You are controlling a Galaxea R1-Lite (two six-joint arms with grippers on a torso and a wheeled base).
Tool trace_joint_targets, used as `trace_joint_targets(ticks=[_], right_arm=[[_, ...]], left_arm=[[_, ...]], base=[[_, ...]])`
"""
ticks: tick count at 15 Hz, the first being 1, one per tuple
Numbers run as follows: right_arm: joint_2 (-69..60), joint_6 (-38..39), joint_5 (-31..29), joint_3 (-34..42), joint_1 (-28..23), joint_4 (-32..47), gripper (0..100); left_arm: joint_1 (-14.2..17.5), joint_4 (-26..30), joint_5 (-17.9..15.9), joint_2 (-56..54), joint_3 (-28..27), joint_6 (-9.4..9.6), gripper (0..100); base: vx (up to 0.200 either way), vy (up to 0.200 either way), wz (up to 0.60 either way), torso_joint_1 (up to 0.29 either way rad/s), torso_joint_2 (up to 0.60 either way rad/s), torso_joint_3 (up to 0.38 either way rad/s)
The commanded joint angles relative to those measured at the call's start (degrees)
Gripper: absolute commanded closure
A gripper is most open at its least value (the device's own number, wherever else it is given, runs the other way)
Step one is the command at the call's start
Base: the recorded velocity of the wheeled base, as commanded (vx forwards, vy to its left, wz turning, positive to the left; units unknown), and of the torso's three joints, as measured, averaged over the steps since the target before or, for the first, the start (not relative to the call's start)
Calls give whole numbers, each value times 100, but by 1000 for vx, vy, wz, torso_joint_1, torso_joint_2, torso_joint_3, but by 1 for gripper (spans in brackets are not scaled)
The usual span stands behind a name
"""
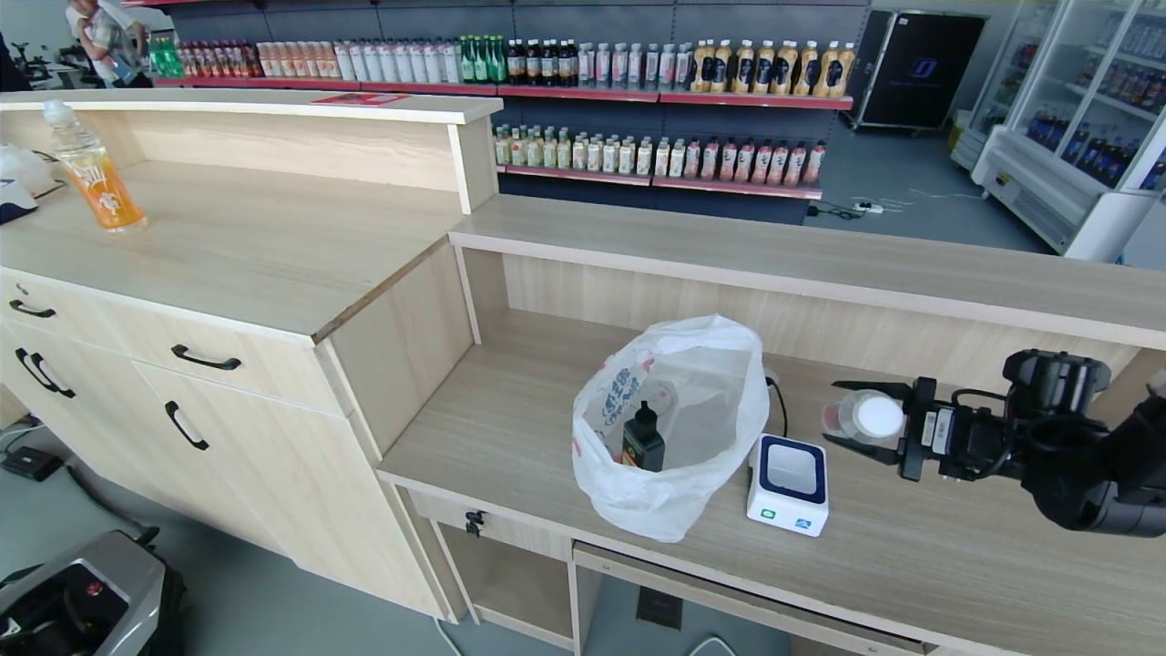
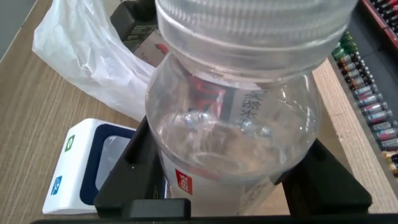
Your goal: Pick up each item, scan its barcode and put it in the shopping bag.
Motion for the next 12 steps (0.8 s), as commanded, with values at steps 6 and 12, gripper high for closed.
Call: trace_joint_targets(ticks=[6,12], right_arm=[[300,-35,4,-159,212,-39,100],[361,-44,-5,-299,370,-338,100]], left_arm=[[-1,-1,2,-2,0,-2,0],[-1,-1,2,-2,0,-2,0]], base=[[0,0,0,0,0,0],[0,0,0,0,0,0]])
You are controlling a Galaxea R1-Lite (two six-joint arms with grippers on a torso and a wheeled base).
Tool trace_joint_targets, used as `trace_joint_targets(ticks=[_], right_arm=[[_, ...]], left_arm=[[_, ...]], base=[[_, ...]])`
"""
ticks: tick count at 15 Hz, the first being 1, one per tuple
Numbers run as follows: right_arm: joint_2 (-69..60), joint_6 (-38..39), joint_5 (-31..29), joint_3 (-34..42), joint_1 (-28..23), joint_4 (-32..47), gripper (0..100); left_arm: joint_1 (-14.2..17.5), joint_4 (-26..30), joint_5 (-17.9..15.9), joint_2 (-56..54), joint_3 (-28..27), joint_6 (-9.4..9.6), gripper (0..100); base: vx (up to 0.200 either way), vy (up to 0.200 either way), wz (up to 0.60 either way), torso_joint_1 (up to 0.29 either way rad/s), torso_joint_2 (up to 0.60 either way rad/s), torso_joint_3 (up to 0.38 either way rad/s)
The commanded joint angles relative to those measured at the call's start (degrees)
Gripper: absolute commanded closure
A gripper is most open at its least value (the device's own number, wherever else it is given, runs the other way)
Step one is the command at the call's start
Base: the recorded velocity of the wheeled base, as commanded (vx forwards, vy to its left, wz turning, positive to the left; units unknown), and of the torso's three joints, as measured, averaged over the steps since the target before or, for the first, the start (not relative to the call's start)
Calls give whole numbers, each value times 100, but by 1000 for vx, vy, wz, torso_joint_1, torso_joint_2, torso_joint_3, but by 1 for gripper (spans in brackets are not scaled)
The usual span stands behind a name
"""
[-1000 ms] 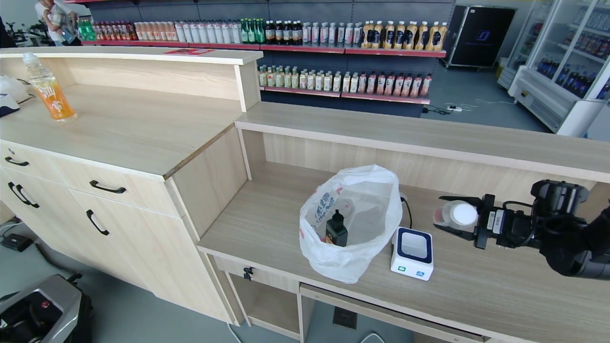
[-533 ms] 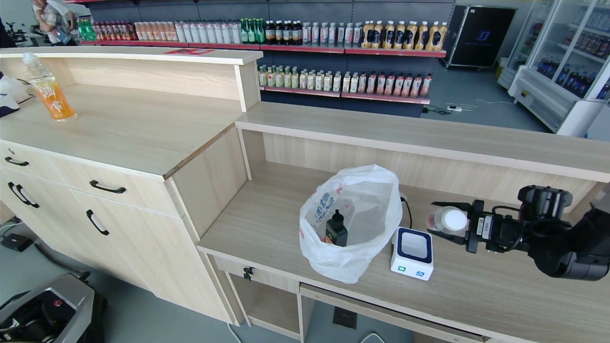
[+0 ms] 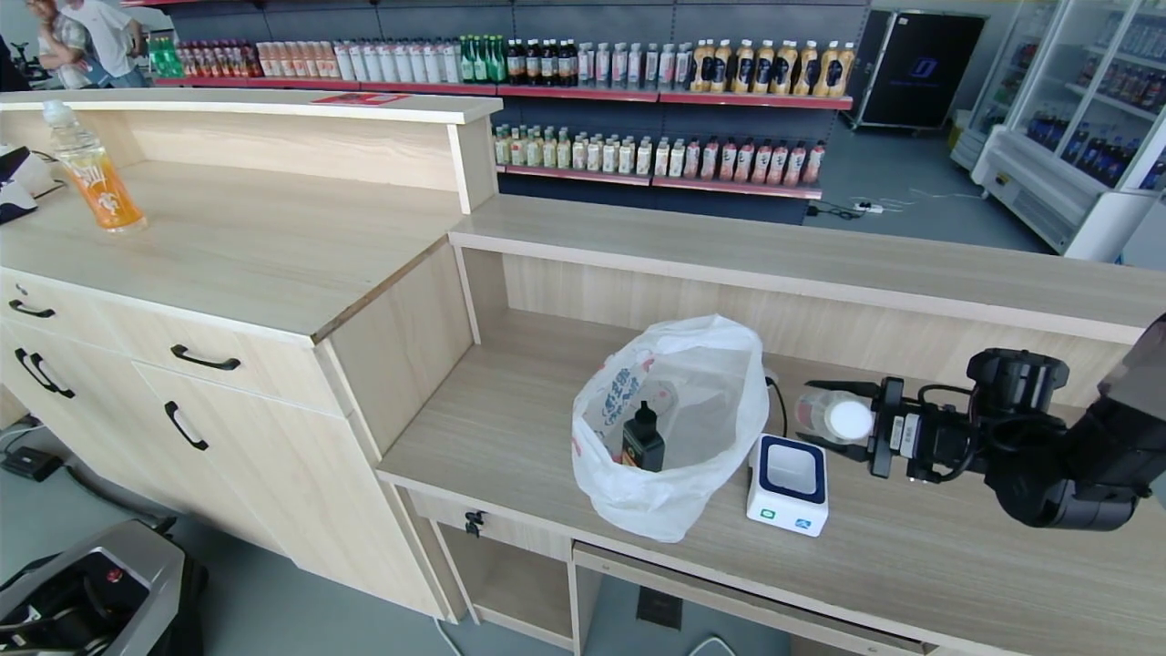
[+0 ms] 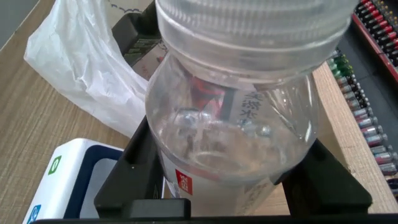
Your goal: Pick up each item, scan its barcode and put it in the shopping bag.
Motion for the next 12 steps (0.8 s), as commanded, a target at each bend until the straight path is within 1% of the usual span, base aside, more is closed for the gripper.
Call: trace_joint_targets(ticks=[1,7,12], right_arm=[[38,-6,0,-12,3,-8,100],[161,-24,0,-47,3,-52,100],[319,-6,0,-240,65,-140,100]], left_arm=[[1,-4,-7,-2,0,-3,0],[1,-4,2,-2,0,-3,0],[1,-4,2,-2,0,-3,0]], base=[[0,0,0,0,0,0],[0,0,0,0,0,0],[0,0,0,0,0,0]])
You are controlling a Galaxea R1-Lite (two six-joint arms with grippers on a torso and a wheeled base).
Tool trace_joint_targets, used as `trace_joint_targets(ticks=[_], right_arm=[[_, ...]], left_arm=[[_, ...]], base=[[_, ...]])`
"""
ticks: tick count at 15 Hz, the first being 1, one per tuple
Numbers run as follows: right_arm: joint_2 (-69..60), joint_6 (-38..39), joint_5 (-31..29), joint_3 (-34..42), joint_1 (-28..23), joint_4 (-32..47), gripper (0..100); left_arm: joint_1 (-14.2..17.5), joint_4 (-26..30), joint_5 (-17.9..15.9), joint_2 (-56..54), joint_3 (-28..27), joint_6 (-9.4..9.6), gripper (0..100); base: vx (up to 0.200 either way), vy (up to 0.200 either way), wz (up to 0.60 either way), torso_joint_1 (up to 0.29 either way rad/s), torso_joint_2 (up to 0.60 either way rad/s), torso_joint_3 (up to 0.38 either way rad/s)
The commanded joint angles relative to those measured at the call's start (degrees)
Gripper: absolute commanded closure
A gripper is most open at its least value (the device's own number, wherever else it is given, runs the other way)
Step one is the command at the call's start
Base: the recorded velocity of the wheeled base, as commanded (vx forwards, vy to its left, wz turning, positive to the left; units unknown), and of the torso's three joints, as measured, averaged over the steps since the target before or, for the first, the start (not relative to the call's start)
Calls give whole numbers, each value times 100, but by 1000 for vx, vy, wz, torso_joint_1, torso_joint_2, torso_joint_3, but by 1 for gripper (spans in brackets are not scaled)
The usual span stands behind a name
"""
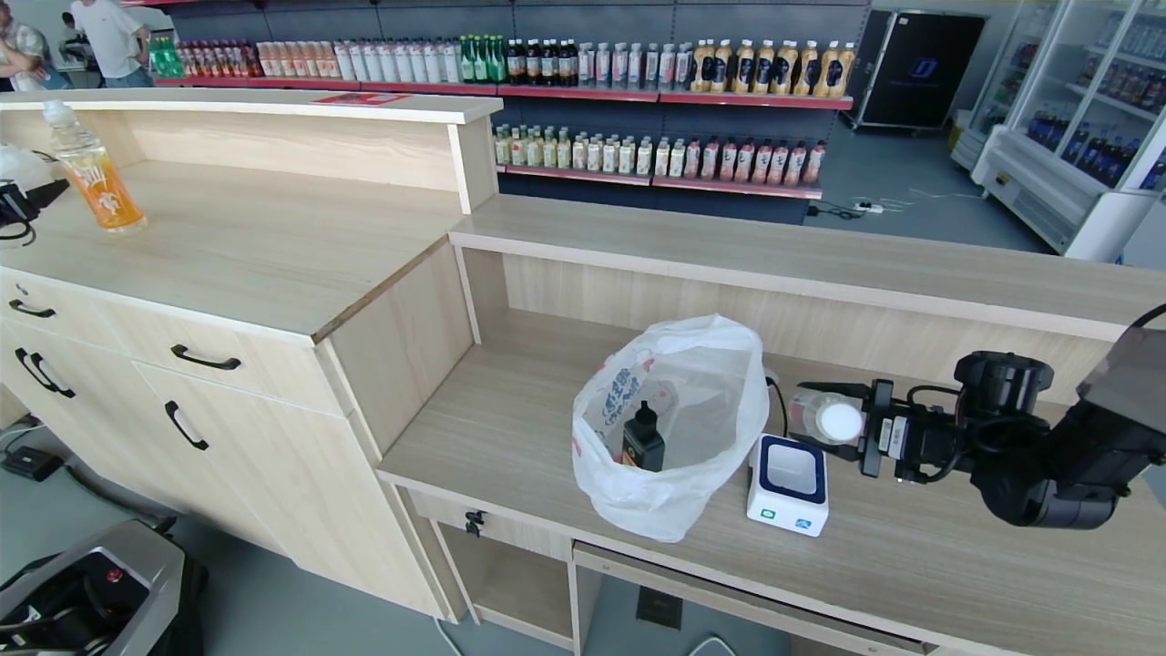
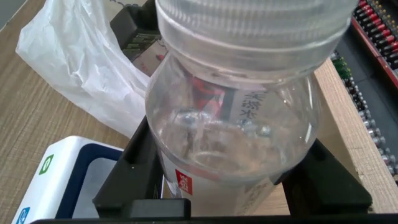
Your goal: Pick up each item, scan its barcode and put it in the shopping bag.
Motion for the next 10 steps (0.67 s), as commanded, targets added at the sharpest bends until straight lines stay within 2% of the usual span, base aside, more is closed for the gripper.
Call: trace_joint_targets(ticks=[1,6,8,10], right_arm=[[55,2,1,-37,4,0,100],[90,20,1,-81,39,18,100],[-349,266,-7,-63,-14,220,100],[-1694,1022,-16,95,-400,1380,100]], left_arm=[[1,-4,4,-2,0,-2,0],[1,-4,4,-2,0,-2,0],[1,-4,4,-2,0,-2,0],[1,-4,4,-2,0,-2,0]], base=[[0,0,0,0,0,0],[0,0,0,0,0,0],[0,0,0,0,0,0],[0,0,0,0,0,0]])
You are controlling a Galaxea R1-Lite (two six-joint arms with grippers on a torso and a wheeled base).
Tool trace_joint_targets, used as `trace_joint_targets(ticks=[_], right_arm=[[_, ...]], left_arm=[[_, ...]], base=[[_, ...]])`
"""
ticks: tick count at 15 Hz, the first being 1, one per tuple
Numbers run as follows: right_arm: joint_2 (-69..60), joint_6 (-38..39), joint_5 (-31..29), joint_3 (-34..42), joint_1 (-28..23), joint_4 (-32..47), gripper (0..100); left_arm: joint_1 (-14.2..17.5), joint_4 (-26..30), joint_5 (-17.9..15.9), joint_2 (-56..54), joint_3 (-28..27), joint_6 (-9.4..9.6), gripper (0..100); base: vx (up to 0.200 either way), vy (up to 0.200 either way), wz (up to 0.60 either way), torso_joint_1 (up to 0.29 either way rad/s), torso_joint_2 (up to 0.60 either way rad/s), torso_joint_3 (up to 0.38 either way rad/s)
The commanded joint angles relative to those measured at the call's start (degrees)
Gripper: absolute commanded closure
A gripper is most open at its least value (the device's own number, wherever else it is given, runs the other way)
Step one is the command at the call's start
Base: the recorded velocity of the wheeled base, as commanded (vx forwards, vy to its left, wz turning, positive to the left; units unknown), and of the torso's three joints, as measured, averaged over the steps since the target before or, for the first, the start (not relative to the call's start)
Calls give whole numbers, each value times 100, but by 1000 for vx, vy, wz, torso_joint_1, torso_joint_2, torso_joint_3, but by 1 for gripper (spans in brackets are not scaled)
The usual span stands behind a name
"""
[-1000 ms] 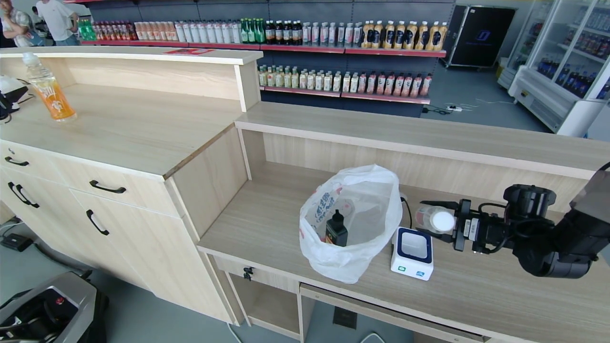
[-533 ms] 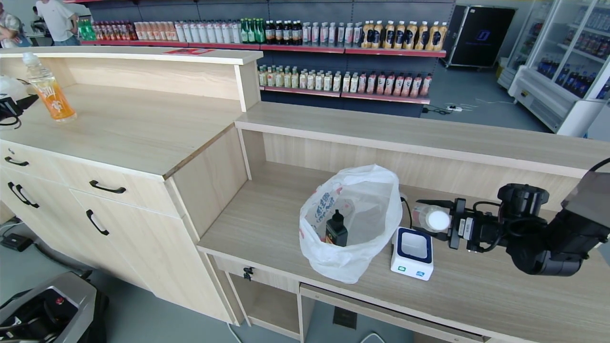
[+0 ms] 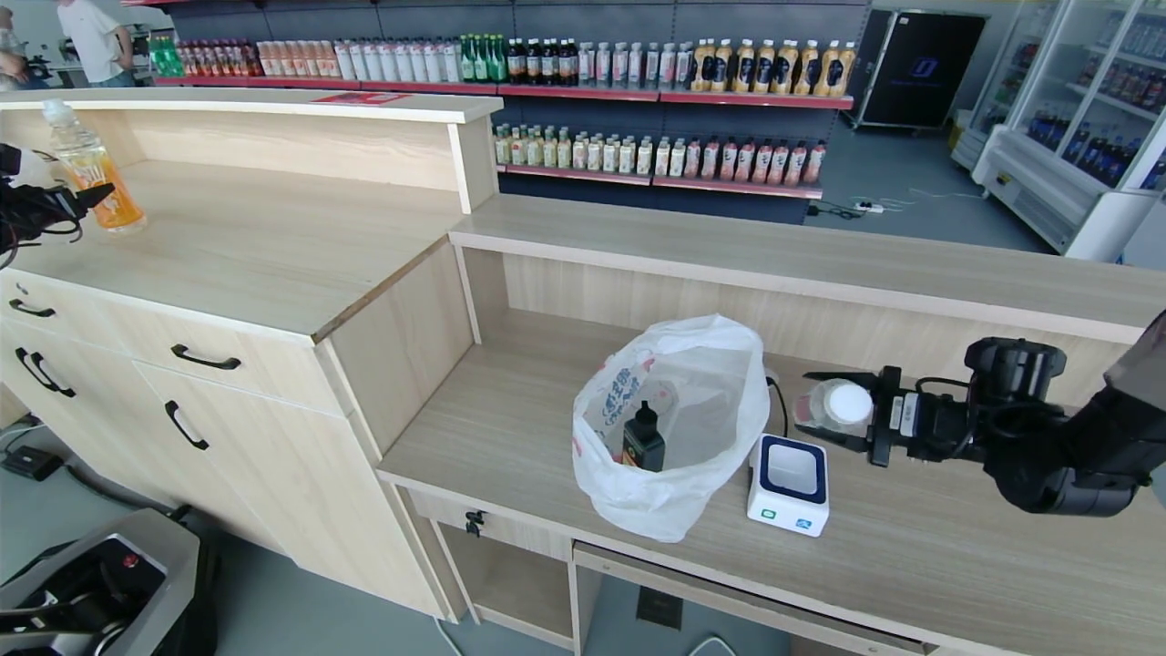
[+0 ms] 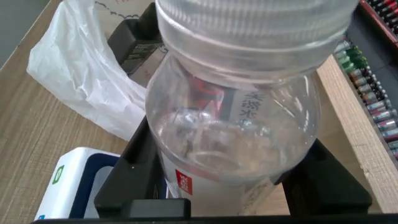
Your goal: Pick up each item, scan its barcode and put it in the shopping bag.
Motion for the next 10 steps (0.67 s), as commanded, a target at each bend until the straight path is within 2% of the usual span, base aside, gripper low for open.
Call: trace_joint_targets(ticks=[1,2,3,5,7,8,9,10], right_arm=[[-1953,1027,-5,184,-592,1467,100],[-2068,1123,-5,202,-645,1599,100],[-3324,2934,-23,220,-1216,2874,100],[-3984,4604,-612,255,-1568,2926,100],[-4203,6124,-2352,220,-1524,2918,100],[-4168,6810,-3644,167,-1260,2909,100],[-4168,6994,-4119,140,-1137,2909,100],[-4151,7170,-5402,193,-829,2900,100]], left_arm=[[4,-4,4,-2,0,-2,0],[4,-4,4,-2,0,-2,0],[4,5,4,-2,0,-2,0],[4,-4,-5,-2,0,-2,0],[4,5,-5,-2,0,-2,0],[4,-4,4,-2,0,-2,0],[4,5,4,-2,0,-2,0],[4,-4,-5,-2,0,-2,0]], base=[[0,0,0,0,0,0],[0,0,0,0,0,0],[0,0,0,0,0,0],[0,0,0,0,0,0],[0,0,0,0,0,0],[0,0,0,0,0,0],[0,0,0,0,0,0],[0,0,0,0,0,0]])
